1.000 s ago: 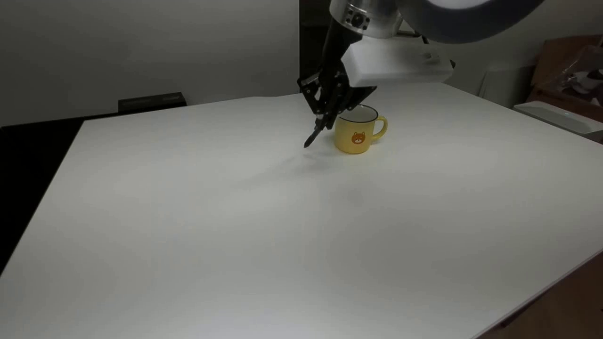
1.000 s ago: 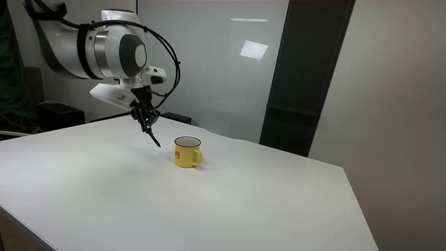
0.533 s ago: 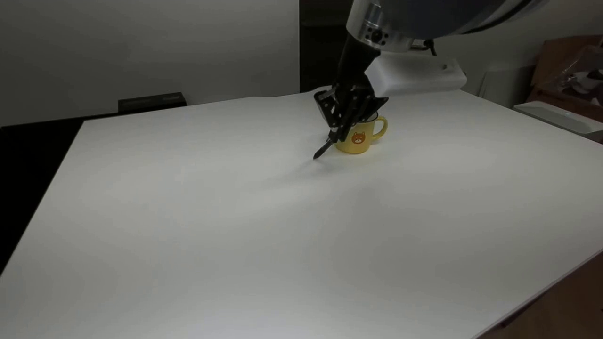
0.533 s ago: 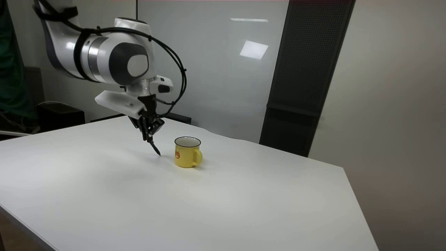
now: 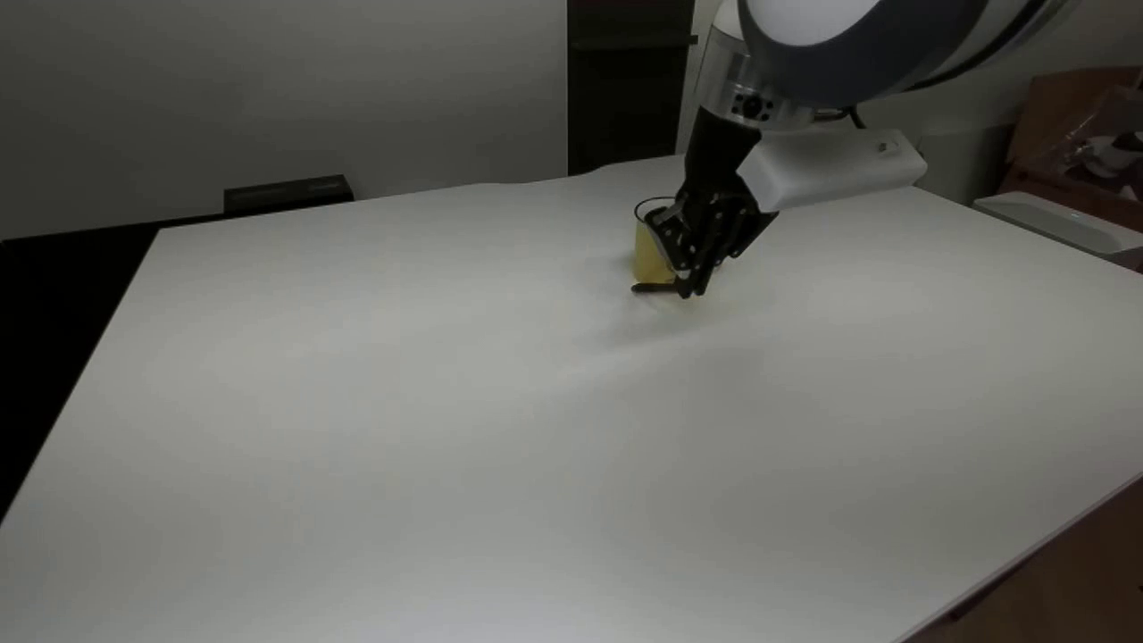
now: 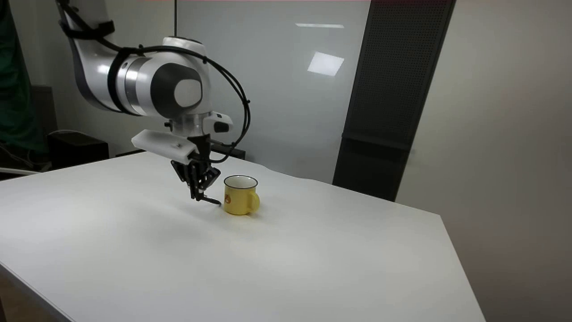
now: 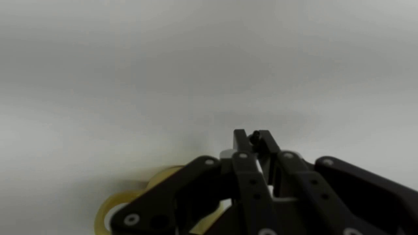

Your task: Take the pen from the yellow cup and place it on the table

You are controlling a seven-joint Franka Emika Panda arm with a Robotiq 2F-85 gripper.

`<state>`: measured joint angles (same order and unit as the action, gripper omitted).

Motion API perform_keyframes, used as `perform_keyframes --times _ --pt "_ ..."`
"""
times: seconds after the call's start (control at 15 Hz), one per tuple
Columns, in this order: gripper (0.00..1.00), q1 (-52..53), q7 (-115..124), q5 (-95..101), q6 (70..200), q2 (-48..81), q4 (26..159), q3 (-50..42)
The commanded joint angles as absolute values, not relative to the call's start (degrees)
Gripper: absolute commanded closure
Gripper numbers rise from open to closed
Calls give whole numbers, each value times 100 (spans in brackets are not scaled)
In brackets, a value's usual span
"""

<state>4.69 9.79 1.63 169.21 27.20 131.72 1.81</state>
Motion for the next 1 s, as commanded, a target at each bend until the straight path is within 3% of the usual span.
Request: perform_keyframes --times 0.0,0.07,0.13,0.27,0.8,0.93 --pt "97 675 996 127 16622 2907 12994 -78" --pt "97 690 1003 116 16557 2943 12967 -97" --pt "63 703 1022 97 16477 2970 12940 -112" --pt "57 709 1021 91 16374 3002 12906 -124" --pt "3 1129 1693 206 15140 2734 12716 -494" --pt "0 1189 1840 254 14705 2558 12705 -486"
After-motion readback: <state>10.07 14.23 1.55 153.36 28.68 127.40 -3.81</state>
